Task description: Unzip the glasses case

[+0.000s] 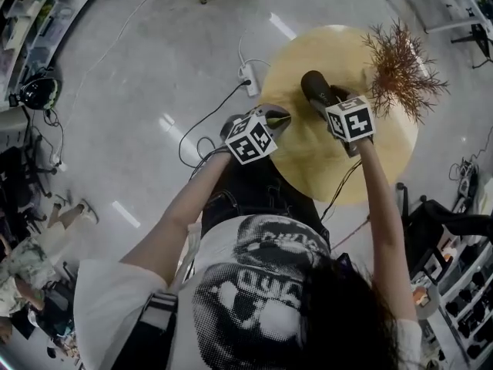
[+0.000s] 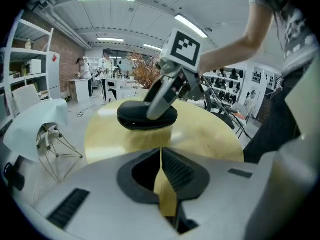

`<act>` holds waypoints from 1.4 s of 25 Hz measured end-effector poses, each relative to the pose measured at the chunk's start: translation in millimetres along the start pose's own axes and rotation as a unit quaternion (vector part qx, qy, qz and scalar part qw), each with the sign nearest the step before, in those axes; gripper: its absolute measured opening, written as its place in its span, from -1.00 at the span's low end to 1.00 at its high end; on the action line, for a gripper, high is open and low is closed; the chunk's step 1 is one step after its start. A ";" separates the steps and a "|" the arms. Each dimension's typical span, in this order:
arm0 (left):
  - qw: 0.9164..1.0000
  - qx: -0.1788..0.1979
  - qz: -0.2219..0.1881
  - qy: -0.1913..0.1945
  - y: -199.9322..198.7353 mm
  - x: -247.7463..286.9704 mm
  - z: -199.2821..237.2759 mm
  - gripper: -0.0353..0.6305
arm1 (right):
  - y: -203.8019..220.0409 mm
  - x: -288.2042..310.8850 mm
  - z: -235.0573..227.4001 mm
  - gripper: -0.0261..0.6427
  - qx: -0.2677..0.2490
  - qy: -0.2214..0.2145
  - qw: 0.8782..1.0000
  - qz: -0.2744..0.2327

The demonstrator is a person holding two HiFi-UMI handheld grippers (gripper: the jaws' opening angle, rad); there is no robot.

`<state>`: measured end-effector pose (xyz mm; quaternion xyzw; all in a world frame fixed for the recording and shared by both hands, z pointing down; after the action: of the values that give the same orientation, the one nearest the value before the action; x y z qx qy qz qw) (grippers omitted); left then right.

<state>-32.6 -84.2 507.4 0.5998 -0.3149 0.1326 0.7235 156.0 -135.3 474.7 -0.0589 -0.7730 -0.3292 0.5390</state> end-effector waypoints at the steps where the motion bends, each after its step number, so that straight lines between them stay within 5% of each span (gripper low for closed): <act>1: 1.000 -0.002 0.002 -0.001 1.6 -1.6 3.7 -0.85 | -4.3 3.5 1.1 -0.06 -0.038 -0.009 0.999 0.015; 6: 1.000 -0.005 0.011 0.004 7.4 -6.8 14.9 -0.85 | -13.7 19.3 5.0 -0.06 -0.163 -0.035 0.984 0.070; 14: 1.000 0.002 0.010 0.022 5.7 -10.2 25.1 -0.85 | -15.9 28.5 1.0 -0.04 -0.190 -0.044 0.977 0.081; 25: 0.999 0.008 0.004 0.033 -6.7 -11.4 39.8 -0.85 | -5.5 16.1 2.5 0.01 -0.157 -0.010 0.987 0.028; 35: 0.999 0.001 -0.010 0.043 -17.6 -14.3 44.7 -0.85 | 26.6 -34.0 36.8 -0.07 -0.022 0.036 0.994 -0.096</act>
<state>-46.8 -128.4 488.5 0.5975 -0.2771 0.1516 0.7371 152.7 -84.6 449.4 0.0163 -0.7479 -0.3982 0.5309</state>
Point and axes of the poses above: the fingertips, and each gripper's own axes: x forward along the fingers, z to its left, y out of its underside, the point moved 10 cm from there along -x, backward along the fingers, and after that the axes turned 5 degrees about -y, right-handed, at the moved point
